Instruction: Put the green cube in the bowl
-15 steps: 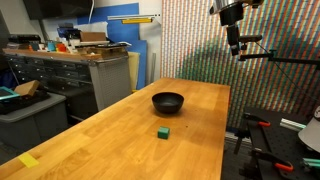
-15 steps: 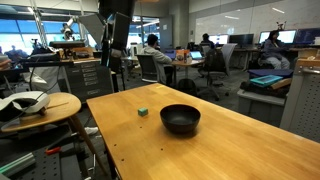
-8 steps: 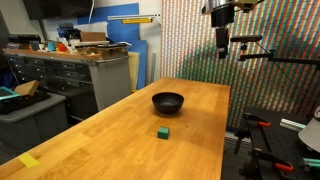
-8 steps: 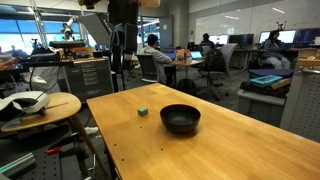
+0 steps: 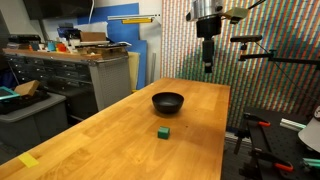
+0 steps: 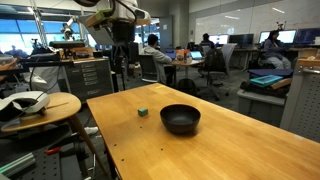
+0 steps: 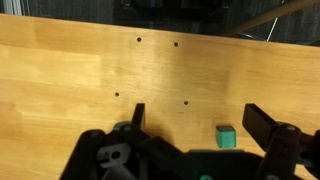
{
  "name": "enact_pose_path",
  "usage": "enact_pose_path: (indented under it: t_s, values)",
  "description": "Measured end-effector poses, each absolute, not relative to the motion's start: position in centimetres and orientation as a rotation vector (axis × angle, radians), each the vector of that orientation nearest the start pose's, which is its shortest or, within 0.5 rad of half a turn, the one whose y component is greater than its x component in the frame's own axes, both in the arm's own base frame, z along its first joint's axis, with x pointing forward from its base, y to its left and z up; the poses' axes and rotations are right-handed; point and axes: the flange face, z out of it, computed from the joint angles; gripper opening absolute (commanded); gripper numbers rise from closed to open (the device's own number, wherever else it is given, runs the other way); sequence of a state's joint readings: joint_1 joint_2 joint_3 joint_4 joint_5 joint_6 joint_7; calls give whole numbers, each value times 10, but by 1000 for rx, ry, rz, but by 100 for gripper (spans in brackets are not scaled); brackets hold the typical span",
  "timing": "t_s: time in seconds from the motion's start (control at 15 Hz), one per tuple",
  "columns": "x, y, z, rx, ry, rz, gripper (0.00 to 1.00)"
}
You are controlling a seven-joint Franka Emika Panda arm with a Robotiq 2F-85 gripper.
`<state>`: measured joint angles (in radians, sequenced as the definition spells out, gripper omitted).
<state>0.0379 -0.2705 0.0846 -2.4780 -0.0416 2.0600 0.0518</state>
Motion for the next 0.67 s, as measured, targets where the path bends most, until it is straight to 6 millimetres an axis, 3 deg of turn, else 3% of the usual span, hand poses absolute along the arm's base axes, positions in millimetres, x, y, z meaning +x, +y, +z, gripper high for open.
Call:
enact_pose_path:
  t_s: [0.27, 0.67]
  values:
    - [438, 81, 357, -3199, -237, 189, 100]
    - [471, 106, 329, -3166, -261, 66, 100]
